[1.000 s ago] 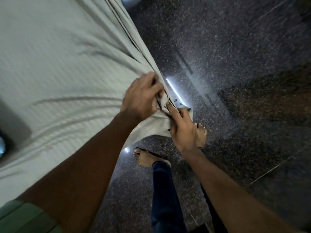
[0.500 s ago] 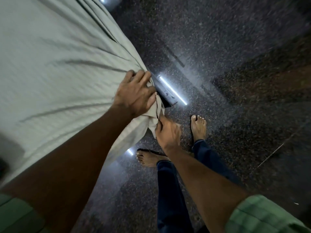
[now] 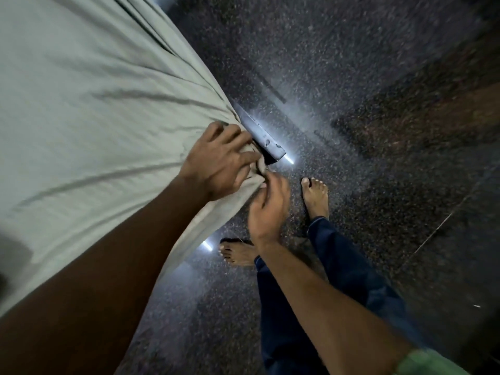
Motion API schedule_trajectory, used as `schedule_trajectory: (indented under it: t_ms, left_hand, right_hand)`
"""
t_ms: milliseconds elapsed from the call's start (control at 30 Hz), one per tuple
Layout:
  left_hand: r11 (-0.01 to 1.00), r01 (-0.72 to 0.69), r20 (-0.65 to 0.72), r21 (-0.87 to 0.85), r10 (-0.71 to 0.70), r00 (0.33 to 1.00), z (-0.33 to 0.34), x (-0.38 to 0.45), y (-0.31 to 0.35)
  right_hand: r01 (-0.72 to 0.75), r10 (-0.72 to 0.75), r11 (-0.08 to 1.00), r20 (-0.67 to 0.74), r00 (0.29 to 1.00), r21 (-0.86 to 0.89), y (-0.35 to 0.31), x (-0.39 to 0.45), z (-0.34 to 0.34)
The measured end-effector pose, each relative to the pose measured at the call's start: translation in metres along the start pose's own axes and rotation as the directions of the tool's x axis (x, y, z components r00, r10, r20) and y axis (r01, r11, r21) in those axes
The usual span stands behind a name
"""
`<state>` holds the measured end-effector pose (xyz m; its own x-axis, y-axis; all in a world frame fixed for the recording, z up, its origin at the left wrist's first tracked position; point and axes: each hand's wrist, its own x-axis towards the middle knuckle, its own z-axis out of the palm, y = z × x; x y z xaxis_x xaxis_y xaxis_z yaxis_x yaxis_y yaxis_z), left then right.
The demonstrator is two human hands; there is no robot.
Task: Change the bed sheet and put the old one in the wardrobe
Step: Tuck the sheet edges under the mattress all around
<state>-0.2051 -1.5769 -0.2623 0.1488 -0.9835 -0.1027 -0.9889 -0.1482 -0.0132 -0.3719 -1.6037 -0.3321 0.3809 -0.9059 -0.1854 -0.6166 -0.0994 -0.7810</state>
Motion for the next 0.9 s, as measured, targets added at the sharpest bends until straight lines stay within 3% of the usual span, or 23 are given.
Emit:
schedule_trajectory:
  t_ms: [33,100,133,200,267,300,333,400,467,500,533,567,600,633,667,700,733,767,833,900]
  left_hand:
    - [0.999,0.031,-0.001,0.016,-0.03,1.0,-0.001,0.004,-0.005]
    - [0.993,0.111,0.0,0.049,-0.111,0.994,-0.004,0.013,-0.012]
    - [0.987,0.146,-0.005,0.06,-0.146,0.989,-0.004,0.015,-0.011]
    - [0.976,0.21,-0.022,0.05,-0.21,0.978,-0.002,0.013,-0.001]
    - [0.947,0.322,-0.018,-0.017,-0.322,0.947,0.0,0.007,0.013]
    - [0.913,0.403,-0.006,-0.067,-0.404,0.915,-0.001,0.004,0.022]
    - [0.864,0.484,-0.001,-0.14,-0.489,0.872,-0.003,0.0,0.031]
    - [0.754,0.565,-0.023,-0.334,-0.606,0.795,-0.011,-0.01,0.057]
    - [0.658,0.505,-0.051,-0.558,-0.635,0.771,-0.012,-0.024,0.093]
    - [0.569,0.468,-0.021,-0.676,-0.65,0.759,-0.008,-0.03,0.11]
    - [0.406,0.458,0.054,-0.79,-0.699,0.713,-0.003,-0.035,0.125]
    - [0.152,0.461,0.193,-0.874,-0.762,0.618,0.005,-0.036,0.137]
    - [-0.168,0.432,0.386,-0.886,-0.785,0.485,0.014,-0.036,0.145]
    - [-0.517,0.312,0.602,-0.797,-0.716,0.353,0.022,-0.035,0.15]
    - [-0.783,0.109,0.777,-0.612,-0.57,0.269,0.03,-0.032,0.149]
    - [-0.906,-0.13,0.874,-0.404,-0.424,0.237,0.038,-0.03,0.146]
    - [-0.908,-0.345,0.918,-0.237,-0.326,0.226,0.049,-0.029,0.14]
    - [-0.85,-0.511,0.936,-0.132,-0.277,0.218,0.059,-0.027,0.133]
    - [-0.709,-0.703,0.948,-0.054,-0.258,0.187,0.073,-0.023,0.121]
    - [-0.597,-0.802,0.949,-0.015,-0.26,0.176,0.087,-0.017,0.115]
  right_hand:
    - [0.112,-0.12,0.99,0.092,0.989,0.092,-0.01,-0.008,-0.008]
    - [0.1,-0.149,0.977,0.265,0.953,0.188,-0.01,-0.008,-0.002]
    - [0.026,-0.092,0.979,0.323,0.942,0.203,-0.006,0.001,0.007]
    - [-0.256,0.133,0.936,0.43,0.893,0.242,-0.004,0.021,0.026]
    - [-0.627,0.414,0.691,0.515,0.751,0.359,-0.006,0.043,0.041]
    - [-0.748,0.497,0.532,0.569,0.655,0.396,-0.009,0.05,0.044]
    - [-0.811,0.534,0.452,0.616,0.579,0.371,-0.009,0.056,0.045]
    - [-0.829,0.541,0.478,0.646,0.538,0.29,-0.004,0.064,0.037]
    - [-0.773,0.526,0.55,0.589,0.614,0.314,0.008,0.069,0.031]
    - [-0.762,0.551,0.529,0.532,0.643,0.373,0.011,0.07,0.028]
    - [-0.765,0.603,0.492,0.471,0.643,0.416,0.011,0.073,0.026]
    - [-0.756,0.648,0.505,0.397,0.651,0.415,0.013,0.073,0.024]
    - [-0.755,0.667,0.525,0.362,0.652,0.393,0.012,0.073,0.023]
    - [-0.761,0.662,0.526,0.378,0.647,0.381,0.012,0.071,0.023]
    - [-0.792,0.659,0.478,0.44,0.61,0.381,0.01,0.069,0.023]
    - [-0.837,0.653,0.394,0.525,0.546,0.38,0.007,0.067,0.023]
    - [-0.874,0.649,0.311,0.589,0.482,0.372,0.003,0.066,0.026]
    - [-0.893,0.633,0.252,0.635,0.443,0.372,0.004,0.068,0.031]
    - [-0.896,0.595,0.202,0.677,0.433,0.396,0.001,0.073,0.04]
    - [-0.89,0.564,0.195,0.696,0.445,0.412,0.001,0.078,0.051]
